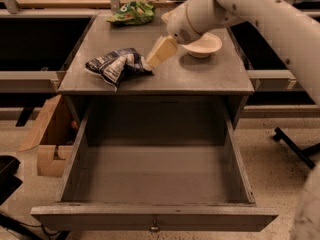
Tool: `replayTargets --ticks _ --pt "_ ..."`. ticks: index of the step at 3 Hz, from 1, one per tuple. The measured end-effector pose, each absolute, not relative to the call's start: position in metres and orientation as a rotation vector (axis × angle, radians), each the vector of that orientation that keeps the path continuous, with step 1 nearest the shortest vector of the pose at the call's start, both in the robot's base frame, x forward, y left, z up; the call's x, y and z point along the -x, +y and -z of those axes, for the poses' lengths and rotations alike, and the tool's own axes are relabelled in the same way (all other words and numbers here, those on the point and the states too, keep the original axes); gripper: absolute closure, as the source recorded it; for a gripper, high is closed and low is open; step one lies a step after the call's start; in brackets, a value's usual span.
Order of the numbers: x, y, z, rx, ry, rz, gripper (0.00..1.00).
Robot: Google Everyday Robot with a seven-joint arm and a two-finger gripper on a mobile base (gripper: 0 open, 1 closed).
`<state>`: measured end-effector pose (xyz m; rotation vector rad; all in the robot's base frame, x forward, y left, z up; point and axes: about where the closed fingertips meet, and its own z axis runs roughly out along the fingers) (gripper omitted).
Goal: Place blue chip bag into top drawer
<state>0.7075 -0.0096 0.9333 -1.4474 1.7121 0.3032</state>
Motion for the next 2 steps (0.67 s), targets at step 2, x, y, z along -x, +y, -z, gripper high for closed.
replayTargets --ticks 2 --pt "-0.754 0.093 -0.875 1.627 1.697 -0.337 0.00"
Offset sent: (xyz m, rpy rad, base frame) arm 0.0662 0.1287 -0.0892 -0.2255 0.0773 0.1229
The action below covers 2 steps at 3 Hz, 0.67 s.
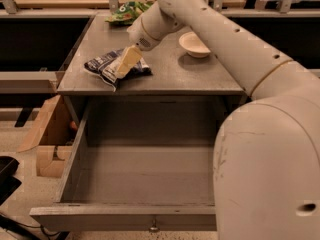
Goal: Place blue chip bag into top drawer
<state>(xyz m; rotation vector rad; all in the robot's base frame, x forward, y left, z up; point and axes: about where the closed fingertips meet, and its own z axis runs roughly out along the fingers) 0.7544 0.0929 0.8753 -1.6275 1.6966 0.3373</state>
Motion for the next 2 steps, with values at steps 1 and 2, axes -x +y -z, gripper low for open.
replayTargets --ticks 1,2 --pt "-0.7524 0.1017 -0.8439 1.685 1.785 -0.279 0.18" --pt "-0.7518 0.1027 -0.8381 1.691 1.796 -0.276 0.50"
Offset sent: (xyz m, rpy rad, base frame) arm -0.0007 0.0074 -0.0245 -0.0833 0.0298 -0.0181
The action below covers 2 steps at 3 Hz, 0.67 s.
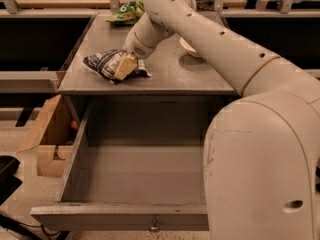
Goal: Place blue chip bag into top drawer
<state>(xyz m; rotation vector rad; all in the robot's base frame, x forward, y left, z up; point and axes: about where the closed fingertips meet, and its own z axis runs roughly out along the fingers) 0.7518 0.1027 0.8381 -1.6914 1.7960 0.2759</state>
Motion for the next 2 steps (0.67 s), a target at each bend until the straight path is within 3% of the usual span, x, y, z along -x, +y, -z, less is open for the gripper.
replayTargets --ticks 2 --pt "-0.7547 0.1014 -0.8410 1.695 1.802 -0.272 0.96"
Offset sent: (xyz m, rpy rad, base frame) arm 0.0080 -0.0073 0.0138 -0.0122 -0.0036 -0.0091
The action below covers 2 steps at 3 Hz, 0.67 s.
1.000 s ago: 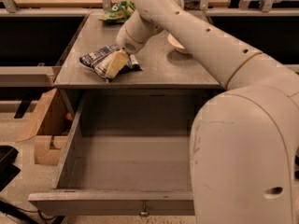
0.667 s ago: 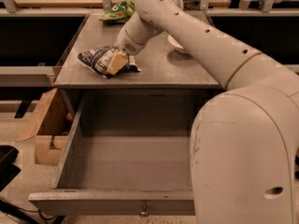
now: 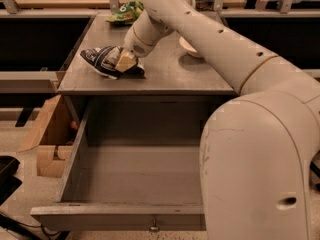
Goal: Place blue chip bag into top drawer
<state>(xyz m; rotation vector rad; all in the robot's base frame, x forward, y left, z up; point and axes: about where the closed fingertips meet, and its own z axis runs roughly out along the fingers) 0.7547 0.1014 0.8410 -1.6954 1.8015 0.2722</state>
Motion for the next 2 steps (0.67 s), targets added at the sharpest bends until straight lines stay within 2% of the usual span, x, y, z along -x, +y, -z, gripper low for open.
replayTargets --ticks 1,2 --pt "-0.735 0.087 -0.868 1.735 1.796 -0.206 1.00" --pt "-0.689 0.071 -0.915 1.717 1.802 -0.137 1.00"
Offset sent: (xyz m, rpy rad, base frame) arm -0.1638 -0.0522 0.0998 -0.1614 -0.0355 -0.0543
